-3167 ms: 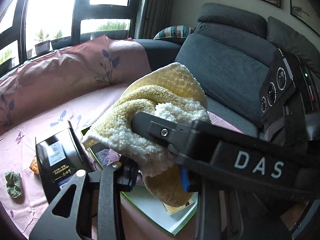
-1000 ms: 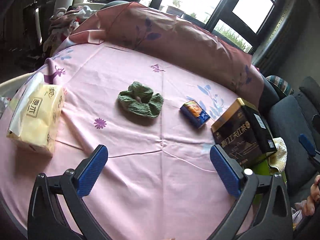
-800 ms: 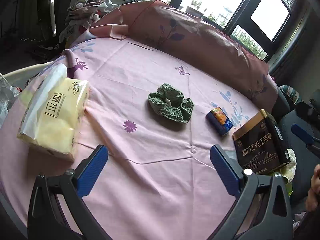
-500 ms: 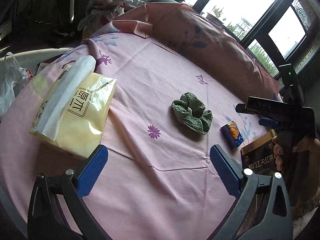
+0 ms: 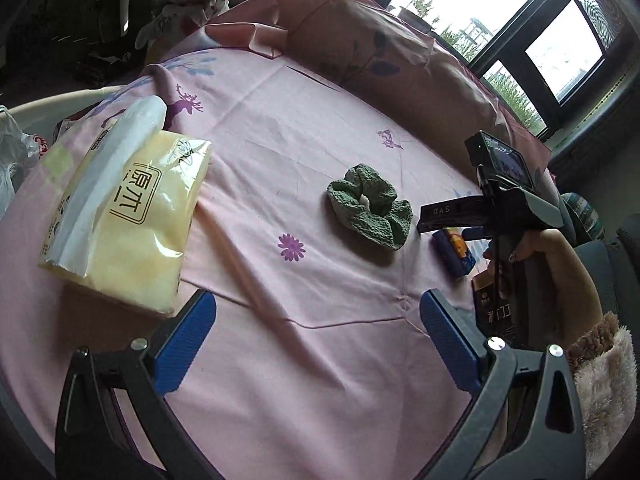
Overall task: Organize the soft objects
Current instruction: 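Move the right gripper back to the blue tissue pack, then grasp the blue tissue pack with the right gripper and lift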
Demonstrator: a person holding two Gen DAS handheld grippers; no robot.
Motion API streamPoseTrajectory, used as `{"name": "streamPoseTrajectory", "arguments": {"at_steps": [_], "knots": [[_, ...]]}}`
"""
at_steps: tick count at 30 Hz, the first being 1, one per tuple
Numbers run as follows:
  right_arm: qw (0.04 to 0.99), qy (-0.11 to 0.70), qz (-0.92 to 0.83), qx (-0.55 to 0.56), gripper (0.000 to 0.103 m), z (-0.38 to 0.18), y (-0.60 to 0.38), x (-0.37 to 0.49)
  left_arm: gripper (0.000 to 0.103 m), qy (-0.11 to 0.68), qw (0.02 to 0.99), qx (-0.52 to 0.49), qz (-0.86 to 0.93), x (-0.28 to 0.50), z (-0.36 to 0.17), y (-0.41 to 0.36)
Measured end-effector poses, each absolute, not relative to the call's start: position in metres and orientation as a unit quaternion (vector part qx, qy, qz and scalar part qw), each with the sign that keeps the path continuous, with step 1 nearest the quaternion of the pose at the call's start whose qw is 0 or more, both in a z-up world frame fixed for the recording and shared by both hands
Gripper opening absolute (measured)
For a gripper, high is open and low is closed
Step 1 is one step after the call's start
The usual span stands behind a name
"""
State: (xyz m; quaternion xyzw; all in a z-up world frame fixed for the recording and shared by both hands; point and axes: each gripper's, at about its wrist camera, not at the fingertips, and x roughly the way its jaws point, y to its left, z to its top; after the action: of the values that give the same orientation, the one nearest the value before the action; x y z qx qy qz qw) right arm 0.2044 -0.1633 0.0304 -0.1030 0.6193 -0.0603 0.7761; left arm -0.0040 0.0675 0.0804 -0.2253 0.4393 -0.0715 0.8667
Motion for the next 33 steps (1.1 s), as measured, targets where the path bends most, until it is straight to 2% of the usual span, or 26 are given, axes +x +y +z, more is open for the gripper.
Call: {"name": "streamPoseTrajectory", "arguments": {"at_steps": [1,2,10,21,24,27,33], "knots": [[0.781,0.613,-0.065,-0.096,0.071,0.031,-0.166,0.202,0.101,0.441,0.865,-0.227,-0.073,-0.004,0.08,0.068],[0.786,0.606,-0.074,-0.097,0.059,0.034,-0.166,0.199,0.101,0.443,0.864,-0.228,-0.073,-0.003,0.079,0.069],[0.782,0.619,0.013,-0.076,0.059,0.041,-0.146,0.148,0.101,0.45,0.863,-0.219,-0.072,-0.004,0.077,0.065],[0.761,0.622,0.089,0.163,0.06,0.042,-0.156,0.046,0.101,0.46,0.864,-0.189,-0.076,-0.007,0.076,0.051],[0.772,0.599,0.08,0.194,0.064,0.046,-0.168,0.027,0.101,0.464,0.864,-0.182,-0.08,-0.009,0.075,0.045],[0.802,0.564,0.076,0.183,0.078,0.054,-0.182,0.012,0.101,0.473,0.858,-0.177,-0.092,-0.01,0.073,0.036],[0.829,0.513,0.112,0.191,0.078,0.071,-0.204,0.004,0.1,0.49,0.841,-0.18,-0.143,-0.013,0.069,0.014]]}}
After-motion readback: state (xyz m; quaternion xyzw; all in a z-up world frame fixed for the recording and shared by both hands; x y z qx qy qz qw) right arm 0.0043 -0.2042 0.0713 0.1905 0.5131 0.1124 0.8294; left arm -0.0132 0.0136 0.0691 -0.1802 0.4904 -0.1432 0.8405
